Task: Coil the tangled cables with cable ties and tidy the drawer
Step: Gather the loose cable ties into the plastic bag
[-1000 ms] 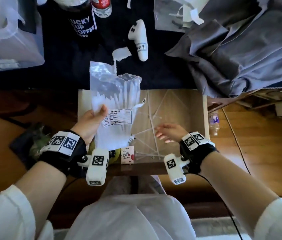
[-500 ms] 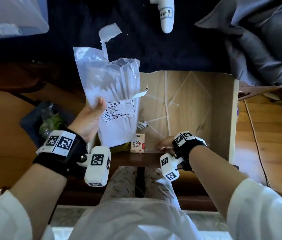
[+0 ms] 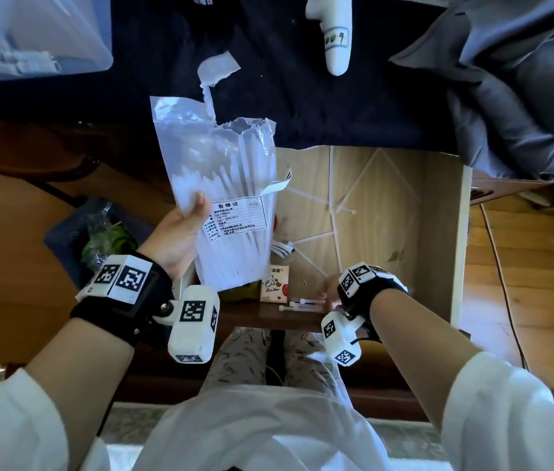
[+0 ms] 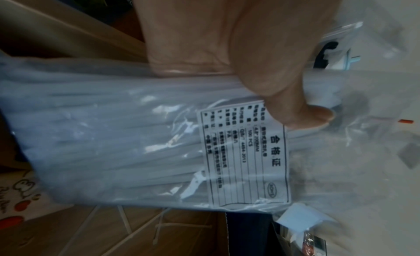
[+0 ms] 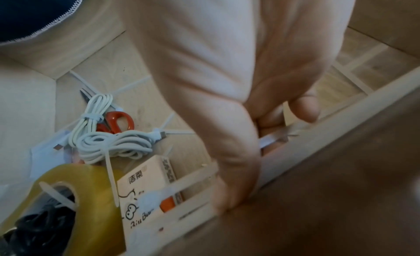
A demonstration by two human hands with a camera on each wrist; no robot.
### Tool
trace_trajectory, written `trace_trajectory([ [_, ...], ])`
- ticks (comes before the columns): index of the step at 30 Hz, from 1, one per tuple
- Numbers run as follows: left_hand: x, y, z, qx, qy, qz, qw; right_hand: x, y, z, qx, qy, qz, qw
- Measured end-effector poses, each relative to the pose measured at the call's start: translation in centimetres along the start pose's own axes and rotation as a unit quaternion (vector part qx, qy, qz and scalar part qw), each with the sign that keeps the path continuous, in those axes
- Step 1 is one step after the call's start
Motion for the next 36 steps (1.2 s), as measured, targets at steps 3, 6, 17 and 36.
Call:
trace_trajectory([
  [3,0.1,0.3,0.4,0.001,0.004,0.005,1.0,-1.7,0.9,1.8,0.018,-0.004,0.033,0.999],
  [6,0.2,0.7,0.7,0.011,0.007,0.003,1.0,6.3,-0.4,-2.8,-0.032,-0.04,0.058,0.997],
  [17,0.9,2.8,3.8,-0.05,-0.009,-0.01,0.999,23.7,-7.1,-5.4,-0.567,-0.308,0.367,0.67],
  [36,3.2,8.9,11.2,-0.309,0.071,-0.095,0.944,47.4,-15.9,-12.3,0.291,-0.106,0.559,0.769],
])
Point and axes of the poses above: each hand's wrist, its own x-axis away from the middle knuckle, its own y-axis out of the palm, z = x × y, the point moved 2 cm from there along -x, towards the middle knuckle, and after that the axes turned 14 degrees about -y, right-handed, at the moved point
